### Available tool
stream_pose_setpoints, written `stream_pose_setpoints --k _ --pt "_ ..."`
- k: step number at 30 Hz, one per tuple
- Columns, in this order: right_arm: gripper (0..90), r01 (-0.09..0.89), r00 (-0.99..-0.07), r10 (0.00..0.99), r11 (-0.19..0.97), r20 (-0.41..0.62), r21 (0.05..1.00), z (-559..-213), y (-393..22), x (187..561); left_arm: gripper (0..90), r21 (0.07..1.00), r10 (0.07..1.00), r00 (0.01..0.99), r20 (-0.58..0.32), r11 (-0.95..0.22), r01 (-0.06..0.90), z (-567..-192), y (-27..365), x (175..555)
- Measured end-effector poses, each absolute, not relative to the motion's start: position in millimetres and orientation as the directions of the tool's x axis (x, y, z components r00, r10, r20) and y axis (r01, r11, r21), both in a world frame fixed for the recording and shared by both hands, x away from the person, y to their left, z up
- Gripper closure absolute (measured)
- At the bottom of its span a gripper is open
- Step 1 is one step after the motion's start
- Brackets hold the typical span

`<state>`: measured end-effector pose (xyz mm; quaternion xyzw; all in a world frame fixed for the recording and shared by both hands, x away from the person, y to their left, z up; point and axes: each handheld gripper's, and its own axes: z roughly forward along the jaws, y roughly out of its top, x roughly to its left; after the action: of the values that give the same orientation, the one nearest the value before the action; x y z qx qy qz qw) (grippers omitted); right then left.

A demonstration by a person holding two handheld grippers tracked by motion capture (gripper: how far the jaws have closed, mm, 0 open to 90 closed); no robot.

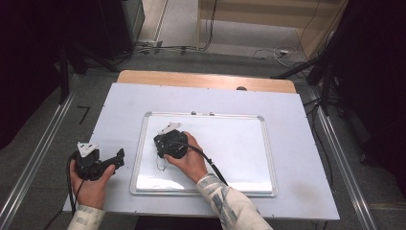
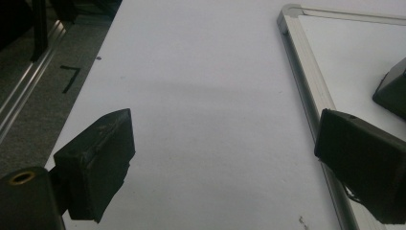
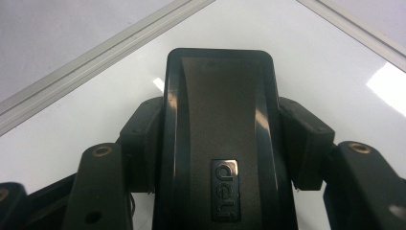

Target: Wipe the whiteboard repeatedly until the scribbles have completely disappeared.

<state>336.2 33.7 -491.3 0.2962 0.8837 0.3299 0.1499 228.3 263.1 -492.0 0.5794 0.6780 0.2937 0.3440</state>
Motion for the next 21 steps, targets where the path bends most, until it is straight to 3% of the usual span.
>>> stream_pose_setpoints --k 10,16,21 --pt "39.1 0.367 -0.829 0.553 0.644 -0.077 0.671 -493.3 42.8 302.1 7.0 0.797 0.988 -0.093 -0.124 0.154 0.584 -492.0 261.4 228.4" --pt "39.1 0.419 -0.779 0.622 0.607 -0.076 0.675 -492.6 30.6 323.2 7.1 0.798 0.988 -0.095 -0.123 0.155 0.583 -492.1 262.3 227.8" --pt "39.1 0.400 -0.797 0.599 0.619 -0.077 0.676 -493.2 30.2 314.2 7.1 0.796 0.988 -0.092 -0.122 0.153 0.586 -492.6 261.8 229.4"
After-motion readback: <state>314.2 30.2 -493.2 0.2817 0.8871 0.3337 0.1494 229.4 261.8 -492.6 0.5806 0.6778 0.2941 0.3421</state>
